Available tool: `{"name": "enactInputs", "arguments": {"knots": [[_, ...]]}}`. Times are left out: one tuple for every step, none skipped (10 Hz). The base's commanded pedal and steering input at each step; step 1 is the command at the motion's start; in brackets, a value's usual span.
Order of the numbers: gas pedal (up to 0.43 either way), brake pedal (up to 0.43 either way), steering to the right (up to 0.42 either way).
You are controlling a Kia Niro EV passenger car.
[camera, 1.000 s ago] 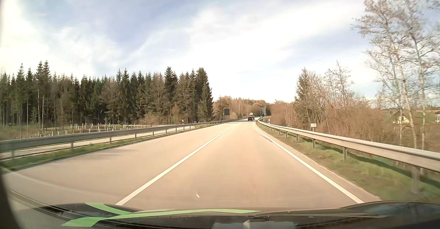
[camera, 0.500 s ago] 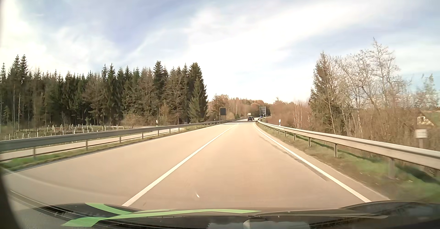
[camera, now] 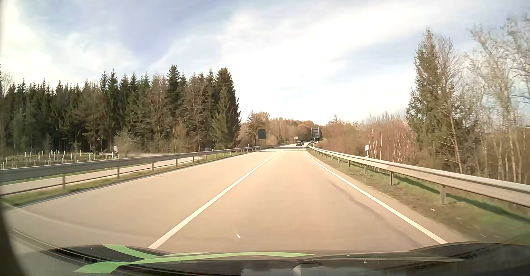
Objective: Follow the waypoints while adhering to traffic rules and regulations
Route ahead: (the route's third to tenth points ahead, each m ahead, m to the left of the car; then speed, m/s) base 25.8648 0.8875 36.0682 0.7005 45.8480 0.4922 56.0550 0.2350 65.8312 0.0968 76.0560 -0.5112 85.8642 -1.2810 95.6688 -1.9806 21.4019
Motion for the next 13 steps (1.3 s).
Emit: {"name": "enactInputs", "arguments": {"knots": [[0.079,0.000,0.005],[0.079,0.000,0.005],[0.079,0.000,0.005],[0.079,0.000,0.005],[0.079,0.000,0.005],[0.087,0.000,0.005],[0.087,0.000,0.005],[0.087,0.000,0.005],[0.087,0.000,0.005],[0.087,0.000,0.004],[0.087,0.000,0.004],[0.087,0.000,0.004],[0.087,0.000,0.002]]}}
